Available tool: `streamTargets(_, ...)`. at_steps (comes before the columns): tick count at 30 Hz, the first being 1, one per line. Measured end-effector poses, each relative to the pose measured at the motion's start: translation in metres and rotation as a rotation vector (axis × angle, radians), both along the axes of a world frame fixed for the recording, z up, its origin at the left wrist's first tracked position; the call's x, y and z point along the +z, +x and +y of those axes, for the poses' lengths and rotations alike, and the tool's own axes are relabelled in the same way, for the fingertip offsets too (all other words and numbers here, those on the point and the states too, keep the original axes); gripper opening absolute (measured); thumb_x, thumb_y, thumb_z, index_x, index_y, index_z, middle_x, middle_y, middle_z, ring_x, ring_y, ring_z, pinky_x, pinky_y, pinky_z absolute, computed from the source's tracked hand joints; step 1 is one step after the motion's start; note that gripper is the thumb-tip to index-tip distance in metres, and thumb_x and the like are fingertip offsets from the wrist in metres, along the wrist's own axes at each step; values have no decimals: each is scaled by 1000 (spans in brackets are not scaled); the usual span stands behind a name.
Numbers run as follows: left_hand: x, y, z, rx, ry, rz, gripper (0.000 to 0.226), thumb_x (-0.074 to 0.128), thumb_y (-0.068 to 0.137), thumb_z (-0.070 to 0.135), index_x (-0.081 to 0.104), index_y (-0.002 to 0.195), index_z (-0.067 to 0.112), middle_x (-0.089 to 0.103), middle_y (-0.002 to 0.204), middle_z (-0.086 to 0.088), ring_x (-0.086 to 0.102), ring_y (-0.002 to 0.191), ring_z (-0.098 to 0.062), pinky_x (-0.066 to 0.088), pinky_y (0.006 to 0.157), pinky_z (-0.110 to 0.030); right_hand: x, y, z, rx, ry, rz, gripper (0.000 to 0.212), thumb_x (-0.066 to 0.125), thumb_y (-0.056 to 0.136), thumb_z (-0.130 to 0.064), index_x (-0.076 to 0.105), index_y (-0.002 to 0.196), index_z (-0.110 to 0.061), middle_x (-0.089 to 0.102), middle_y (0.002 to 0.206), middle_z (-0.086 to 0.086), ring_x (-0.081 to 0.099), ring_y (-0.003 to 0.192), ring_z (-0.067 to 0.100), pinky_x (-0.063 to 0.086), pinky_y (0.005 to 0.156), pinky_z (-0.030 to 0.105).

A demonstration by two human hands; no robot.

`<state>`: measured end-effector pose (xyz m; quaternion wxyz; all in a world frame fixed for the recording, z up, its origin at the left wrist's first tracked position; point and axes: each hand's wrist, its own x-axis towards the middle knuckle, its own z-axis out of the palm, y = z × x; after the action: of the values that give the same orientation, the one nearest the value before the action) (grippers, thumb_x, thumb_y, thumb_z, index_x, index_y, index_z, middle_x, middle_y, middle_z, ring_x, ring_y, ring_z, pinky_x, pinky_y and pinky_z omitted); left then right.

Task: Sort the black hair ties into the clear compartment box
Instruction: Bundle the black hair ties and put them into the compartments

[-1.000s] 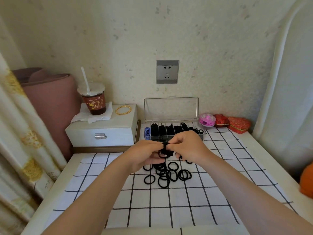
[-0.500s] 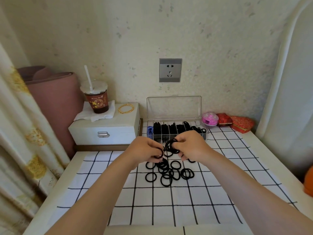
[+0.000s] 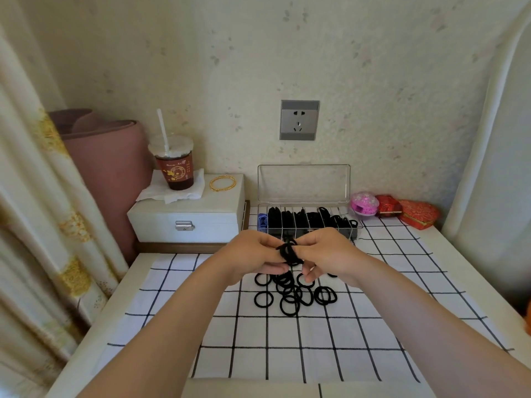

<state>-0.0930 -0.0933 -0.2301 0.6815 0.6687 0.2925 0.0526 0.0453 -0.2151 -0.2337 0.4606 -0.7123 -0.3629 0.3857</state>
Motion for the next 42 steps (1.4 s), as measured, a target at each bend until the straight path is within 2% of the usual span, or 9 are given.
streamTargets(5, 5, -3, 2, -82, -48, -19, 35, 68, 89, 2, 58, 122, 9, 73, 110, -14, 73, 97, -24, 60, 82, -33, -1, 11, -4, -4, -49, -111, 17, 67, 93, -15, 72, 98, 0, 69, 83, 17, 68, 64, 17, 59, 56, 31)
streamTargets(7, 3, -6, 2, -80, 274, 87, 27, 67, 91, 13, 60, 116, 19, 71, 108, -4, 73, 88, -18, 59, 72, -30, -1, 20, -7, -16, -85, -218, 14, 65, 93, -15, 72, 95, -3, 72, 89, 20, 72, 75, 27, 61, 61, 38)
streamTargets(12, -13, -14, 6, -379, 982, 516, 39, 76, 79, 32, 67, 116, 32, 59, 108, 12, 57, 103, -11, 50, 91, -29, -5, 29, -11, 205, -259, -484, 12, 62, 94, -15, 72, 99, -12, 72, 87, 16, 63, 57, 15, 58, 52, 28)
streamTargets(16, -21, -8, 5, -361, 1040, 634, 32, 76, 80, 33, 71, 109, 22, 65, 106, 3, 62, 98, -19, 55, 86, -34, -16, 24, -9, 303, -303, -797, 28, 62, 95, -18, 69, 122, -19, 57, 82, -13, 54, 65, 3, 42, 55, 12)
streamTargets(22, -27, -3, 3, -426, 1188, 687, 20, 55, 92, 26, 61, 78, 14, 56, 91, -4, 54, 77, -21, 45, 65, -30, -23, 16, 3, 335, -457, -1083, 20, 59, 91, -19, 71, 106, -11, 70, 99, 8, 66, 91, 27, 54, 76, 34)
streamTargets(25, -28, -2, 6, -404, 1145, 643, 30, 49, 95, 26, 48, 67, 15, 49, 76, -1, 49, 72, -20, 38, 59, -28, -23, 17, 6, 369, -479, -1107, 20, 56, 93, -20, 68, 105, -10, 69, 100, 8, 65, 90, 26, 54, 74, 35)
streamTargets(31, -20, -5, 13, -149, 877, 373, 17, 50, 101, 27, 61, 96, 15, 62, 87, 1, 53, 74, -12, 40, 62, -22, -17, 27, 13, 274, -295, -930, 15, 58, 94, -14, 69, 103, -15, 69, 101, 4, 65, 91, 22, 56, 83, 40)
streamTargets(37, -21, -2, 17, 17, 736, 200, 9, 58, 97, 21, 66, 101, 24, 64, 82, 9, 60, 79, -7, 43, 71, -21, -25, 17, 23, 309, -326, -1071, 29, 56, 94, -14, 62, 122, -20, 67, 112, 4, 61, 97, 21, 45, 73, 30)
streamTargets(42, -18, -2, 16, 88, 636, 140, 14, 60, 95, 17, 72, 101, 21, 72, 86, 6, 70, 80, -6, 54, 78, -23, -30, 15, 34, 294, -379, -1163, 18, 57, 88, -14, 74, 95, -15, 71, 89, 5, 67, 84, 25, 49, 64, 29)
